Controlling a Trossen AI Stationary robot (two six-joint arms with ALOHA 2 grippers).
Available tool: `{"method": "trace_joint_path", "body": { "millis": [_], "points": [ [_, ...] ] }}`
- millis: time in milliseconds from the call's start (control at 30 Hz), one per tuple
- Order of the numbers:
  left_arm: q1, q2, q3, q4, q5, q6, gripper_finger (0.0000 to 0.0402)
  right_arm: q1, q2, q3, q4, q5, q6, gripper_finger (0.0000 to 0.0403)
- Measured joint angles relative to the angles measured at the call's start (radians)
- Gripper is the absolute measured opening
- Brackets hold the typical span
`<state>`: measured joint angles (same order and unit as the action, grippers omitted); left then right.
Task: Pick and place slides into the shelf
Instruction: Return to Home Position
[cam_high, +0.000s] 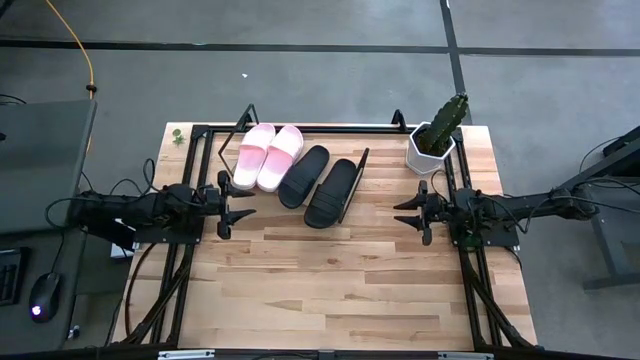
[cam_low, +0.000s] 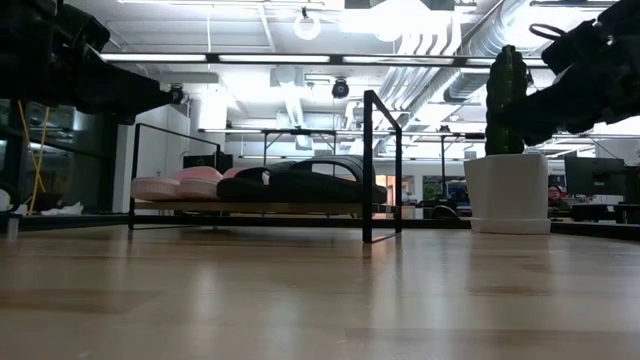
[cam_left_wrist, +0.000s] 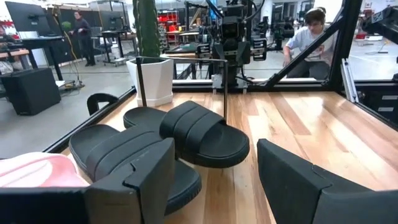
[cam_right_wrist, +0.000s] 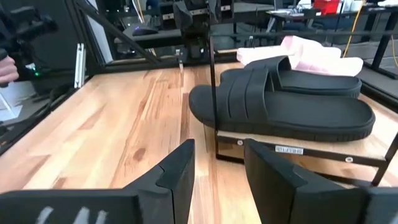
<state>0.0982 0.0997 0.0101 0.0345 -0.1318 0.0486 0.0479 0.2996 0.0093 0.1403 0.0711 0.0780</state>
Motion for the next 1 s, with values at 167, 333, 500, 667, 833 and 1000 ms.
{"method": "trace_joint_path", "body": {
  "millis": [167,333,500,667,833,1000],
  "points": [
    [0.0,0.003,0.001,-0.002,-0.004,0.011,0.0211,0.0,0.0,0.0,-0.017,0.0,-0.008,0.013],
    [0.0,0.003,0.058,-0.153,-0.047,0.011,0.0211,0.0,0.0,0.0,-0.025,0.007,-0.016,0.013],
    [0.0,0.002,0.082,-0.252,-0.082,0.005,0.0211,0.0,0.0,0.0,-0.032,0.031,-0.016,0.013],
    [0.0,0.002,0.08,-0.196,-0.063,-0.001,0.0211,0.0,0.0,0.0,-0.018,0.031,-0.016,0.013],
    [0.0,0.002,0.08,-0.122,-0.025,-0.005,0.0211,0.0,0.0,0.0,-0.01,0.031,-0.016,0.013],
    [0.0,0.001,0.015,0.004,-0.003,-0.004,0.0211,0.0,0.0,0.0,-0.01,0.031,-0.008,0.013]
  ]
}}
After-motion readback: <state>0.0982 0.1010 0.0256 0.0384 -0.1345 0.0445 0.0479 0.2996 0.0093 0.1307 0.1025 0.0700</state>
